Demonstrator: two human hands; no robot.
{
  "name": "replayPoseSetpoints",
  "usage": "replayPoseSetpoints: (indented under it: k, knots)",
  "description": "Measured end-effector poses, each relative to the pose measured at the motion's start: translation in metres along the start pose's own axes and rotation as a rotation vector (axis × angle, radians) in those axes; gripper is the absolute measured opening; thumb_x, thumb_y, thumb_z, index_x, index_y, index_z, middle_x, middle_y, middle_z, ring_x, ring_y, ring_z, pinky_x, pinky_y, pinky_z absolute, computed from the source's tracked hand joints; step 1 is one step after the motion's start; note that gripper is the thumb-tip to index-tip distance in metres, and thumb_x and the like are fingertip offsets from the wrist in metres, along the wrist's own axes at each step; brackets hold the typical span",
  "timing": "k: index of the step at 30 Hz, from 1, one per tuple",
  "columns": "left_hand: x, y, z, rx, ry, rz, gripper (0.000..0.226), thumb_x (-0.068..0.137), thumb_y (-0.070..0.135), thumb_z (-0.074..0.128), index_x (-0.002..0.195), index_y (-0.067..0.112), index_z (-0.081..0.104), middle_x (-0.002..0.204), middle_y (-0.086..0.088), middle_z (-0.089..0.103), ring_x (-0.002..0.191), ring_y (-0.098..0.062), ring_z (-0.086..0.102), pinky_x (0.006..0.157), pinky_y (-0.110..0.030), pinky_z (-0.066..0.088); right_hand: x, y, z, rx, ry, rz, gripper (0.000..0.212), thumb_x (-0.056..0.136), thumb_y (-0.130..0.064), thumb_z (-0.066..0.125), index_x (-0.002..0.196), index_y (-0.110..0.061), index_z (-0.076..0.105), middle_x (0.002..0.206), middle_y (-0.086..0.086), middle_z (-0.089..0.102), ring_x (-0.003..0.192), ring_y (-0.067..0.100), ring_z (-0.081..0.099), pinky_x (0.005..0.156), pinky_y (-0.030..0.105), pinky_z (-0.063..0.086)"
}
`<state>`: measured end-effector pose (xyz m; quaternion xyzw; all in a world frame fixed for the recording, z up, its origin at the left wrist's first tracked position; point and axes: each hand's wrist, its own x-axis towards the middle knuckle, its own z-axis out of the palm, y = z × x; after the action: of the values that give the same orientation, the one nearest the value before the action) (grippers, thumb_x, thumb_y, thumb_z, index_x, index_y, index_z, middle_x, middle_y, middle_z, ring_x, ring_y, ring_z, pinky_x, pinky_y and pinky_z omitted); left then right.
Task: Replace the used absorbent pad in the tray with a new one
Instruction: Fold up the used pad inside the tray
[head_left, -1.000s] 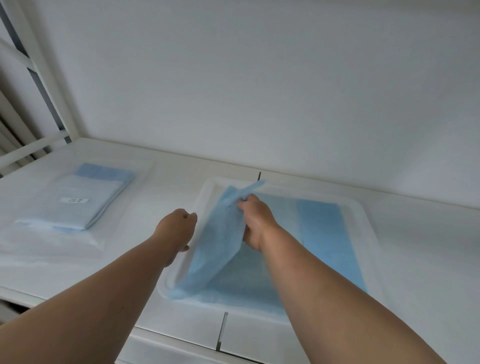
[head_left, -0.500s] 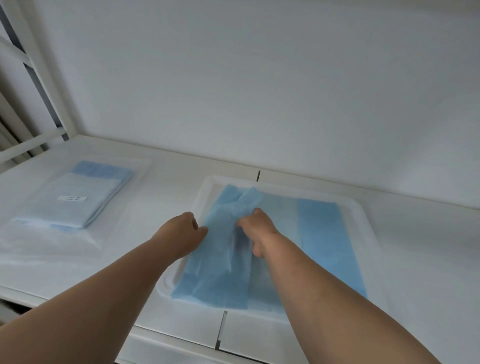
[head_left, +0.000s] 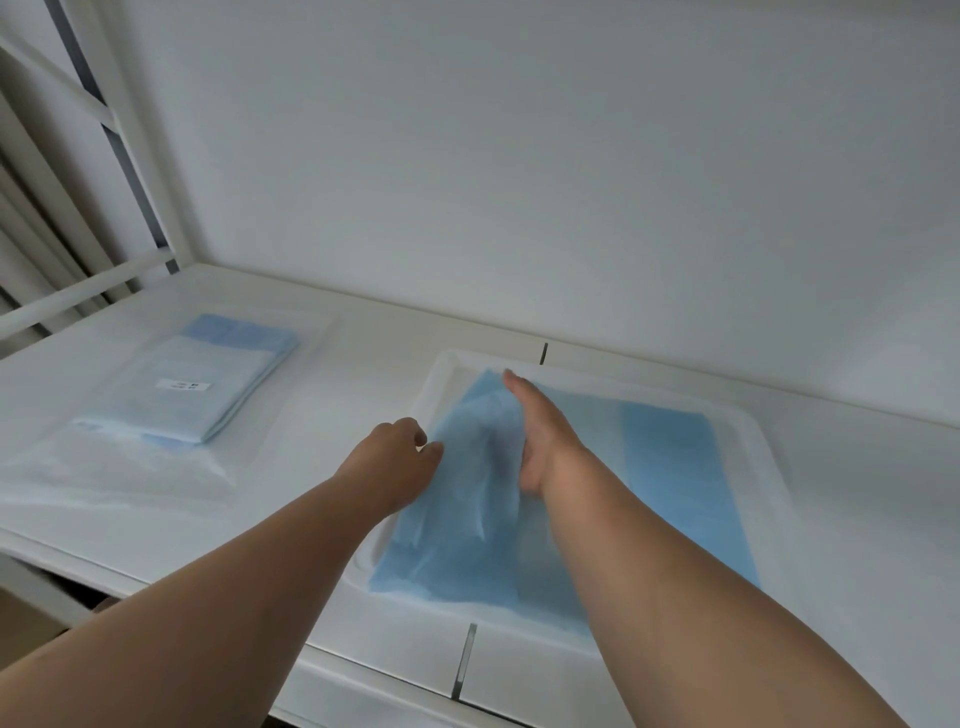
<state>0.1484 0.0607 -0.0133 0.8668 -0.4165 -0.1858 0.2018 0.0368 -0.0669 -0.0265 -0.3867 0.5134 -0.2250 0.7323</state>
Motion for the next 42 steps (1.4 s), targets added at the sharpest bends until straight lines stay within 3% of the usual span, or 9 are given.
replayPoseSetpoints:
  k: [6,12,15,20,27,31,37,40,42]
  knots:
    - [0.006,-0.001,-0.002,-0.037,-0.023,0.002,0.034,0.093,0.039,0.046,0.117,0.019,0.057,0.118,-0.004,0.059,0.101,-0.022,0.056,0.083,-0.03,0.044,0.008,-0.006,0.006,-0.197,-0.008,0.007,0.032,0.066,-0.023,0.064,0.095,-0.008,0.066,0.097,0.013,0.065,0.09,0.029,0.063,0.081,0.034,0.049]
    - [0.013,-0.001,-0.011,-0.21,-0.011,0.003,0.035,0.095,0.036,0.048,0.127,0.022,0.056,0.107,0.003,0.058,0.096,-0.017,0.053,0.083,-0.027,0.041,-0.004,-0.019,0.017,-0.034,-0.142,-0.057,0.019,0.089,-0.007,0.055,0.105,-0.006,0.066,0.098,0.017,0.066,0.092,0.034,0.063,0.095,0.047,0.048]
    - [0.015,-0.006,-0.012,-0.242,-0.032,0.001,0.039,0.095,0.036,0.049,0.132,0.025,0.052,0.107,0.004,0.059,0.1,-0.018,0.055,0.088,-0.027,0.043,0.005,-0.013,0.011,0.006,-0.097,-0.072,0.02,0.087,-0.009,0.056,0.103,-0.015,0.064,0.101,0.013,0.07,0.092,0.033,0.066,0.091,0.047,0.05]
    - [0.02,-0.008,-0.01,-0.211,-0.054,0.004,0.043,0.095,0.037,0.048,0.136,0.026,0.048,0.11,0.003,0.06,0.101,-0.018,0.054,0.091,-0.028,0.043,0.013,-0.014,0.006,-0.172,0.074,-0.033,0.037,0.079,-0.032,0.068,0.108,-0.009,0.062,0.113,0.016,0.066,0.098,0.03,0.065,0.082,0.038,0.05]
    - [0.021,-0.006,-0.009,-0.157,-0.053,-0.008,0.042,0.094,0.034,0.05,0.133,0.021,0.048,0.115,-0.001,0.061,0.104,-0.021,0.056,0.092,-0.032,0.046,0.0,-0.021,-0.008,-0.459,-0.06,0.122,0.045,0.075,-0.027,0.075,0.114,-0.009,0.06,0.114,0.014,0.066,0.092,0.029,0.069,0.076,0.041,0.057]
    - [0.021,-0.006,-0.008,-0.16,-0.057,-0.006,0.042,0.093,0.033,0.051,0.133,0.021,0.049,0.112,0.0,0.061,0.103,-0.02,0.056,0.091,-0.031,0.045,-0.005,-0.021,-0.001,-0.545,-0.076,0.03,0.023,0.087,-0.011,0.059,0.109,-0.008,0.063,0.112,0.018,0.069,0.086,0.031,0.068,0.079,0.042,0.055]
    - [0.013,-0.007,-0.01,-0.184,-0.06,0.005,0.041,0.094,0.031,0.051,0.134,0.023,0.048,0.109,0.0,0.062,0.102,-0.02,0.056,0.089,-0.03,0.045,-0.005,-0.013,0.014,-0.387,-0.122,-0.019,0.019,0.091,-0.001,0.044,0.1,-0.013,0.056,0.118,0.023,0.064,0.102,0.037,0.066,0.087,0.052,0.054]
    - [0.008,-0.01,-0.012,-0.202,-0.066,0.002,0.041,0.094,0.03,0.051,0.134,0.024,0.048,0.105,0.002,0.061,0.101,-0.02,0.056,0.089,-0.03,0.045,-0.006,-0.014,0.021,-0.181,-0.143,-0.065,0.029,0.09,0.002,0.043,0.111,-0.01,0.059,0.104,0.021,0.066,0.088,0.035,0.066,0.088,0.049,0.053]
    - [0.005,-0.013,-0.013,-0.205,-0.074,-0.007,0.04,0.094,0.031,0.05,0.134,0.025,0.047,0.103,0.003,0.06,0.1,-0.019,0.057,0.088,-0.03,0.045,-0.006,-0.011,0.02,-0.237,-0.076,-0.069,0.026,0.085,-0.002,0.046,0.106,-0.007,0.06,0.094,0.016,0.065,0.079,0.032,0.065,0.079,0.042,0.054]
